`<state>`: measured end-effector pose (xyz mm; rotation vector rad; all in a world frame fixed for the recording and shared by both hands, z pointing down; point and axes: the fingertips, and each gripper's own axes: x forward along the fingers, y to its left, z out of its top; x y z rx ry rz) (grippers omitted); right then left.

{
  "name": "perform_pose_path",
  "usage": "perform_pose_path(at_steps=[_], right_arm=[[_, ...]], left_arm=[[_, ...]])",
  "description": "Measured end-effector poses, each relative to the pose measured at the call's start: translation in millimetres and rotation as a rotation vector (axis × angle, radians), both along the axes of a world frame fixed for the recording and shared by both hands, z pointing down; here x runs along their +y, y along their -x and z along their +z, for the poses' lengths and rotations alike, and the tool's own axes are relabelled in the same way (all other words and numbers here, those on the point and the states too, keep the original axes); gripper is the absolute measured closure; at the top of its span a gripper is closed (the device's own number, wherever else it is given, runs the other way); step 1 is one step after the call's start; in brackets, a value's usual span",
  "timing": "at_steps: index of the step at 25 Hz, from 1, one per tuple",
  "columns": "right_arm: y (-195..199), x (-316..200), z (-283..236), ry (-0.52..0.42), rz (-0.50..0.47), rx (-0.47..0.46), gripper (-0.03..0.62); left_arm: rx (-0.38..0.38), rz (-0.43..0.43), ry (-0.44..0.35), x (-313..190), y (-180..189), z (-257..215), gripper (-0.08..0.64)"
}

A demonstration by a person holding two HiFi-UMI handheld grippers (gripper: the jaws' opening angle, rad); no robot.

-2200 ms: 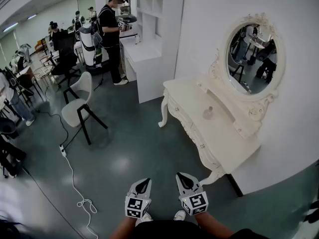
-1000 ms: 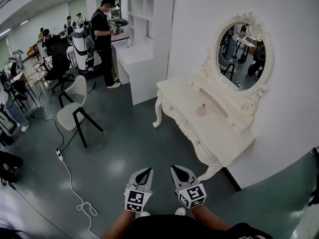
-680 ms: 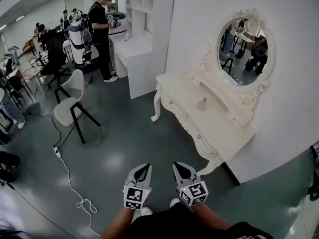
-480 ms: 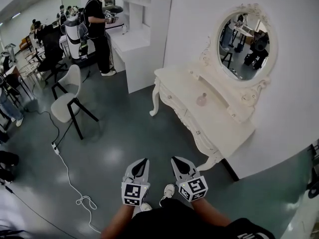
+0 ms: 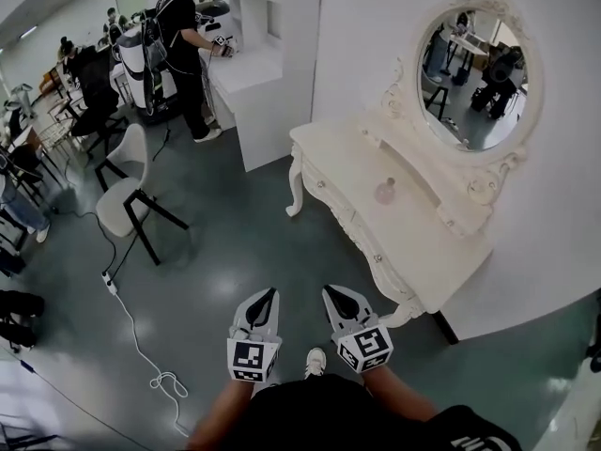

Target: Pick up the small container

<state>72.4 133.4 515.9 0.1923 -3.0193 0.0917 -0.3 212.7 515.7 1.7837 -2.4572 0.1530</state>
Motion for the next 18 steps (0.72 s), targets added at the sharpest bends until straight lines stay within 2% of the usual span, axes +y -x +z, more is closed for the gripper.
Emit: perform_pose_path(at_steps=[7,18], right_arm=[[20.5,-56.0,-3.3,0.022,-0.013,-0.031,0.586],[50.4,-112.8,6.7,0.032,-0.019,-0.019,0.586]], left_arm=[[-0.015,0.01,0.031,-53.5,15.5,-3.8,0.552],[-0.015,0.033,0.042,-115.9,47.6,-4.3,0.552]])
